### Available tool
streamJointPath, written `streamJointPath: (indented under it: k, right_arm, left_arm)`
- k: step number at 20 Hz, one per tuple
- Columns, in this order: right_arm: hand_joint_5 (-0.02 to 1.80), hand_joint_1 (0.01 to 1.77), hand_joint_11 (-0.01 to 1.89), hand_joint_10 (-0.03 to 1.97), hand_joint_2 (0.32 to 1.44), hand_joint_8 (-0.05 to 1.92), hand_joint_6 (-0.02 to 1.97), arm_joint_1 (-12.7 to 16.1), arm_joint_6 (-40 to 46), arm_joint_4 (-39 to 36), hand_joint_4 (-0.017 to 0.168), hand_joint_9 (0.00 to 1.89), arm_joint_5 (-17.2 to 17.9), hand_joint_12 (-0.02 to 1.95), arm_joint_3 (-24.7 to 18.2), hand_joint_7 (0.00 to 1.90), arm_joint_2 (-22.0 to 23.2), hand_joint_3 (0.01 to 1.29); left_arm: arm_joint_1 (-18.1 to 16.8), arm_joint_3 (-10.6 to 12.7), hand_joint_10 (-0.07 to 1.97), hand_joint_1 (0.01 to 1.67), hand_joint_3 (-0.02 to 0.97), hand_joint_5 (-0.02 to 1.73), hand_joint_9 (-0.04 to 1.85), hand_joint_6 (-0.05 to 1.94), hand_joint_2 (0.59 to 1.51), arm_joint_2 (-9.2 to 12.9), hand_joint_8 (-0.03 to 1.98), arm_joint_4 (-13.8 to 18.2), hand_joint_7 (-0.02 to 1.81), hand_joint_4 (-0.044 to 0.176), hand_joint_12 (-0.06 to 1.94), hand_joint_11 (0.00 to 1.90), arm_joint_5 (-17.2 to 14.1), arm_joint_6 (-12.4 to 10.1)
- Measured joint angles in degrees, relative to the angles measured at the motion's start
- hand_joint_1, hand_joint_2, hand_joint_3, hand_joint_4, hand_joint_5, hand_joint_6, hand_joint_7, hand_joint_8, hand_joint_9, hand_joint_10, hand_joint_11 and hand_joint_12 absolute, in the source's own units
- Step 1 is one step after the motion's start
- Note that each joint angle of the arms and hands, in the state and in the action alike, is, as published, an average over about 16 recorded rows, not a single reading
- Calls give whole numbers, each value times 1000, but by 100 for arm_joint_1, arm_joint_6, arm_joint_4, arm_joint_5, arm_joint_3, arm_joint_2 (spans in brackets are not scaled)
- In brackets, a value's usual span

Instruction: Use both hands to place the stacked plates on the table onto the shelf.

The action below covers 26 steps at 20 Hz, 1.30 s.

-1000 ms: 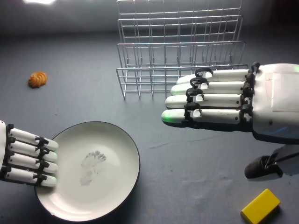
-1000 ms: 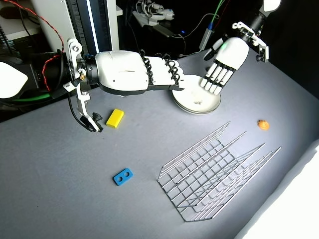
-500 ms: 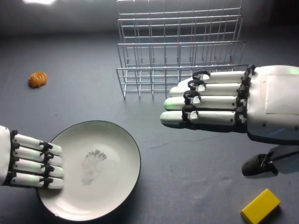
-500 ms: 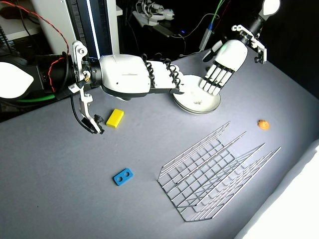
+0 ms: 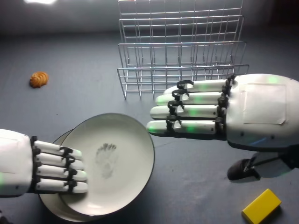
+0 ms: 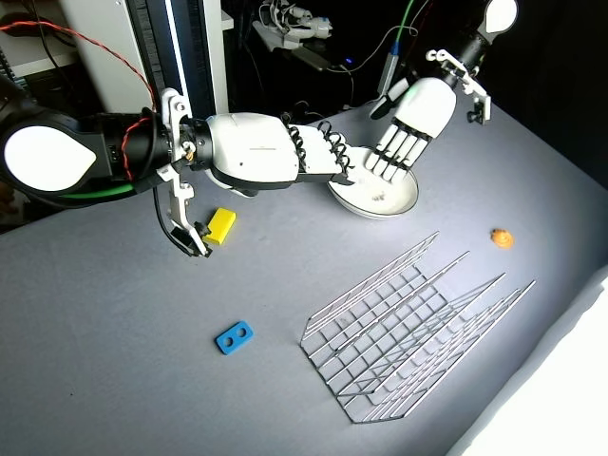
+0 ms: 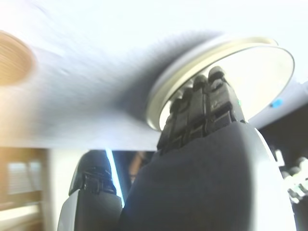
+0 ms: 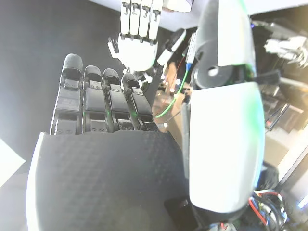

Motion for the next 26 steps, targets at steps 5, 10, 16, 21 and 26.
streamJointPath:
  k: [5, 10, 16, 21, 26]
  right_arm:
    - [21, 1172, 21, 5, 850, 15, 22, 147, -622, 140, 6, 21, -232, 296, 49, 12, -374, 16]
    - [23, 1176, 21, 6, 853, 15, 22, 299, -1306, 389, 7, 21, -532, 301, 211, 12, -822, 16]
    - [24, 1179, 21, 5, 889, 15, 21, 411, -1943, 765, 7, 21, -889, 296, 560, 11, -1356, 16]
    - [64, 1157, 21, 10, 962, 15, 21, 432, -2156, 987, 7, 57, -1091, 419, 890, 53, -1720, 16]
    - [225, 1110, 43, 37, 1034, 9, 24, 406, -2236, 1099, 7, 212, -1153, 701, 1138, 228, -1970, 15]
  left_arm:
    - [-58, -258, 1, 12, -9, 13, 16, -9, 1193, -100, -6, -535, -6, -3, 10, 15, 340, 3]
    - [-142, -420, -4, 13, -9, 19, 14, 5, 1195, -202, -7, -975, -8, 1, 10, 15, 625, 7]
    - [-204, -477, -10, 12, -9, 25, 12, 15, 1196, -259, -10, -1244, -10, 4, 10, 15, 795, 13]
    - [-217, -469, -13, 12, -9, 30, 12, 15, 1197, -273, -11, -1297, -10, 5, 10, 15, 821, 15]
    - [-213, -439, -14, 12, -9, 31, 13, 15, 1197, -282, -12, -1306, -10, 5, 10, 15, 807, 16]
